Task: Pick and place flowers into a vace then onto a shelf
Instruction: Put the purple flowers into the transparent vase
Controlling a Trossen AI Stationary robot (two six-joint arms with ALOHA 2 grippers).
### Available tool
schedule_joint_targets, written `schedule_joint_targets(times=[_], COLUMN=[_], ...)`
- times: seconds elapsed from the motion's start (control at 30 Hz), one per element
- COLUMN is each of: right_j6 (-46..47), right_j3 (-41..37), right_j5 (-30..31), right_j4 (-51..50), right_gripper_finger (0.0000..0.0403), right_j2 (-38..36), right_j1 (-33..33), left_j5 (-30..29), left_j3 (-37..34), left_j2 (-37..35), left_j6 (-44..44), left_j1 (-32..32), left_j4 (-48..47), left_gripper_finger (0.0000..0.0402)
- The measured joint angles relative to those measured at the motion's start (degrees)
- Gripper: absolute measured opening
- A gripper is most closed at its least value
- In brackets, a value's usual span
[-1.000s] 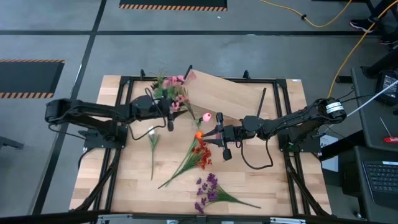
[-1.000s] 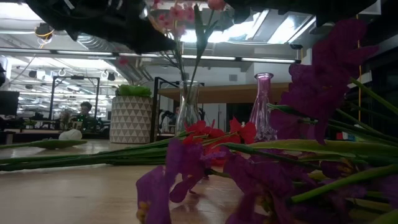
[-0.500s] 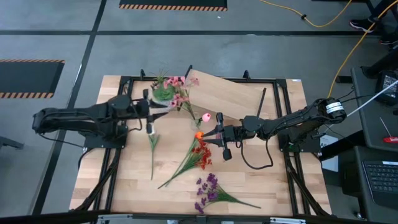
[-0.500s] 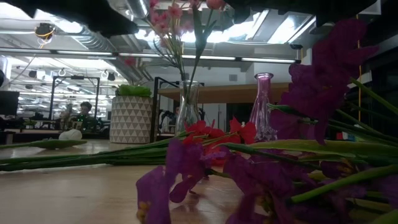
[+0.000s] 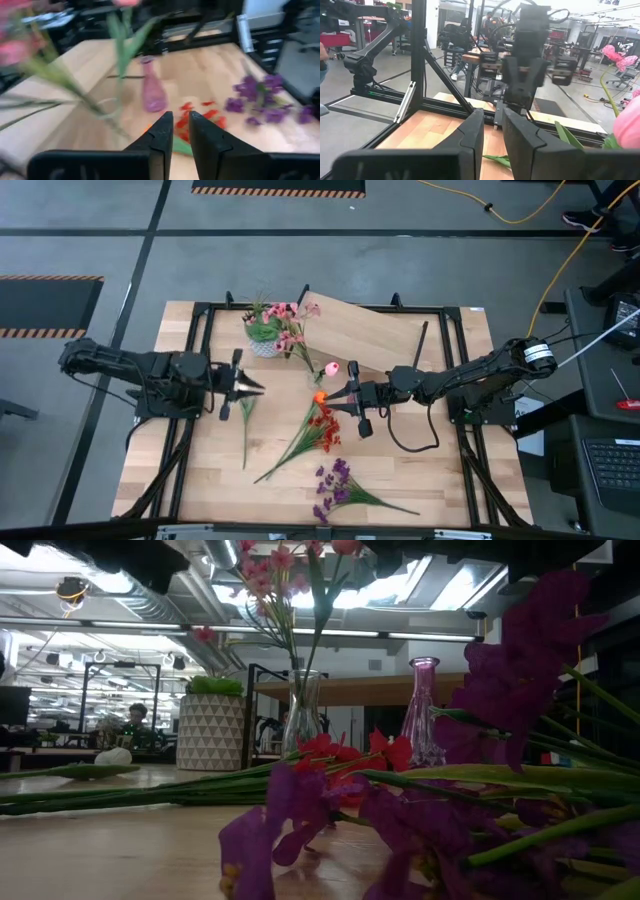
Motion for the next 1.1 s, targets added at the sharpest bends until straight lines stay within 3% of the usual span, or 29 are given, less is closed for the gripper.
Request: schedule_joint_targets(times=[0.13, 0.3, 0.5, 0.6, 0.7, 0.87, 1.1], right_j6=[0.4, 7.9, 10.5, 10.5, 10.7, 12.0, 25.3], right_j3=[0.0, 0.0, 1.7, 7.1, 13.5, 19.6, 22.3], right_j5=[0.0, 0.0, 0.7, 5.3, 10.9, 19.0, 31.5], right_j4=[0.0, -0.5, -12.2, -27.0, -40.5, -52.5, -61.3], right_gripper_finger=[0.0074, 0.0074, 0.0044, 0.0011, 0.0008, 0.0005, 0.0005], right_j2=[0.0, 0.0, 0.0, -1.1, -1.2, -1.0, -1.0], right_j1=[0.0, 0.1, 4.2, 7.4, 11.4, 18.9, 28.8], left_j5=[-3.0, -5.3, -6.1, -7.5, -7.5, -5.9, -1.3], left_j3=[0.0, 0.0, 0.0, 0.0, 0.0, 0.0, 0.0], left_j2=[3.9, 10.1, 18.8, 22.3, 25.1, 28.9, 32.7], left_j6=[-0.1, -0.1, -0.7, -1.2, -3.1, -4.4, -5.0], left_j1=[-5.1, -9.8, -13.4, -14.1, -14.1, -14.1, -14.1], left_j4=[3.3, 7.7, 15.6, 17.3, 19.3, 22.1, 26.0], left_gripper_finger=[0.0034, 0.0018, 0.0009, 0.0008, 0.001, 0.0009, 0.0011])
